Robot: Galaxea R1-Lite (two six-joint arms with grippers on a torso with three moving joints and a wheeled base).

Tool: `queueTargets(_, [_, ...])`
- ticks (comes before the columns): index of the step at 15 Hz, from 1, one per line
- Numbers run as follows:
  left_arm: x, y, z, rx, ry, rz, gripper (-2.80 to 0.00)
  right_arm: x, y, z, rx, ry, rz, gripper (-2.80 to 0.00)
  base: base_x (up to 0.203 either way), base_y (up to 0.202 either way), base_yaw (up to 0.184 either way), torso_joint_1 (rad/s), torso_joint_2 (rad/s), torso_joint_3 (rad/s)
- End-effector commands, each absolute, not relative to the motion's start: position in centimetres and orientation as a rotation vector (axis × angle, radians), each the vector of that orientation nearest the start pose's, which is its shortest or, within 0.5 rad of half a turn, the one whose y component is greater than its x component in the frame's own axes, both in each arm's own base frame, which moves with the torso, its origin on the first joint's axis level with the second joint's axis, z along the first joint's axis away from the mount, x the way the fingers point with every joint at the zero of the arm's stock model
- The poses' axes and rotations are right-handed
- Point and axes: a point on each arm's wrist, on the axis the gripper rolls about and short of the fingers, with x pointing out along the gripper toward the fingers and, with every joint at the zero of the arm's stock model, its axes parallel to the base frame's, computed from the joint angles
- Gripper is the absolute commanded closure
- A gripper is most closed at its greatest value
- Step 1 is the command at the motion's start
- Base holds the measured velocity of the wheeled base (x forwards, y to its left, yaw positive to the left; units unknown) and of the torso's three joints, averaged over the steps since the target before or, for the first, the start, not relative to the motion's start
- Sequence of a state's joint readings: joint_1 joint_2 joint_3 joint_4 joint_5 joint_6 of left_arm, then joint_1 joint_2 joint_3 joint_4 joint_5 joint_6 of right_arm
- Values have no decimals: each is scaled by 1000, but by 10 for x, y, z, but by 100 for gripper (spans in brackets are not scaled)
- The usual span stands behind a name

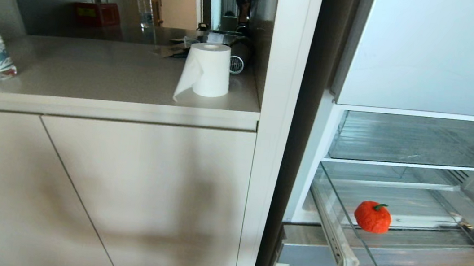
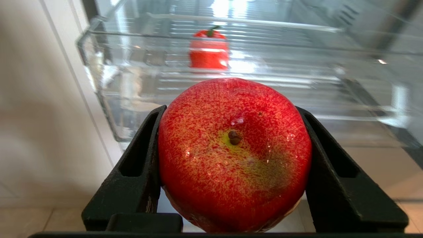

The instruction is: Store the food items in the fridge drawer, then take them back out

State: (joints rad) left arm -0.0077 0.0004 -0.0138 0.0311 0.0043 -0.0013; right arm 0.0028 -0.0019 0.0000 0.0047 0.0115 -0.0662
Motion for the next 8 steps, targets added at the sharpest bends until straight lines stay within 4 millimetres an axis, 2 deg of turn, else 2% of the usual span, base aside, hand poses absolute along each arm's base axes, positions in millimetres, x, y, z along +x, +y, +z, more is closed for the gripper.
queueTargets(1, [-24,0,76,-1,17,-3,0,-23,0,75,-64,4,15,0,2,-6,93,3,6,2])
queueTargets(8, [-24,0,76,-1,17,-3,0,-23,0,75,-63,4,17,0,0,0,0,0,0,0])
